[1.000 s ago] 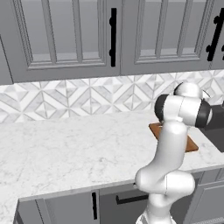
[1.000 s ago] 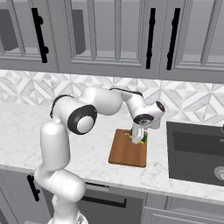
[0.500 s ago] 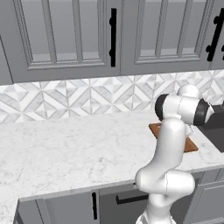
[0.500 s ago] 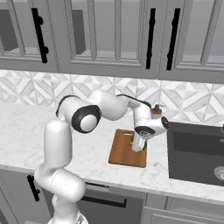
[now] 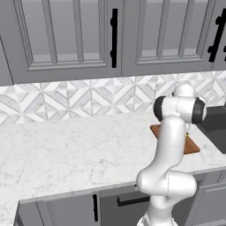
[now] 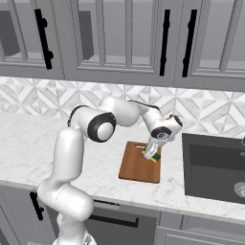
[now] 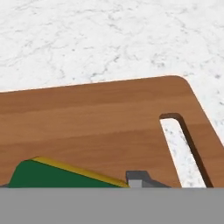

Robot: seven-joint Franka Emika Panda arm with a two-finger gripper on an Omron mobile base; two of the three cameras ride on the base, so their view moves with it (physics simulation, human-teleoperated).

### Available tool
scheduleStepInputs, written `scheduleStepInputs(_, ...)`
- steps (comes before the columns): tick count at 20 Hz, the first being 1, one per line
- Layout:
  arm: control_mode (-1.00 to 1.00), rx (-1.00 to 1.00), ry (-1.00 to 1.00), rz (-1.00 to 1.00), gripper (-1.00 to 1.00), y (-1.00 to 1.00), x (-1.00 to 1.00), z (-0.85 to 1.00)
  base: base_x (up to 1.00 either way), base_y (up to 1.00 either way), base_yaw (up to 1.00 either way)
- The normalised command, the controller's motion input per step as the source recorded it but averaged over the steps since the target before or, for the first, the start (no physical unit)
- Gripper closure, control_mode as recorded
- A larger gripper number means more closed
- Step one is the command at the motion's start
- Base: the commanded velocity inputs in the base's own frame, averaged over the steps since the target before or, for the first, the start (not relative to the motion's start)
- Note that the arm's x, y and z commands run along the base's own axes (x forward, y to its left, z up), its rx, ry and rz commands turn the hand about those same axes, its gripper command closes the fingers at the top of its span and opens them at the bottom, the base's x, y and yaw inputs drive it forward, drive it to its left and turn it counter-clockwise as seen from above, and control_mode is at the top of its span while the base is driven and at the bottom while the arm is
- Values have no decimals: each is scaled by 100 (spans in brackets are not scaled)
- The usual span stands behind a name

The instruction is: Pick up the sponge from the counter and clean the cutting board by briefly scrubbing or pressing down on the cutting board. Once finished, release the sponge.

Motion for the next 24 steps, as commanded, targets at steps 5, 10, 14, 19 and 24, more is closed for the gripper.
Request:
scheduleStepInputs(5, -100, 1, -49, 1, 100, -37, -79, -12, 0, 0, 0)
scheduleStepInputs(10, -100, 0, -31, 3, 100, -52, -2, -6, 0, 0, 0)
scheduleStepInputs(14, -100, 4, -17, 4, 100, -2, 10, -94, 0, 0, 0)
scheduleStepInputs(19, -100, 16, 21, 8, 100, 38, 0, -100, 0, 0, 0)
scheduleStepInputs(24, -100, 6, 34, 20, 100, 97, -8, -100, 0, 0, 0)
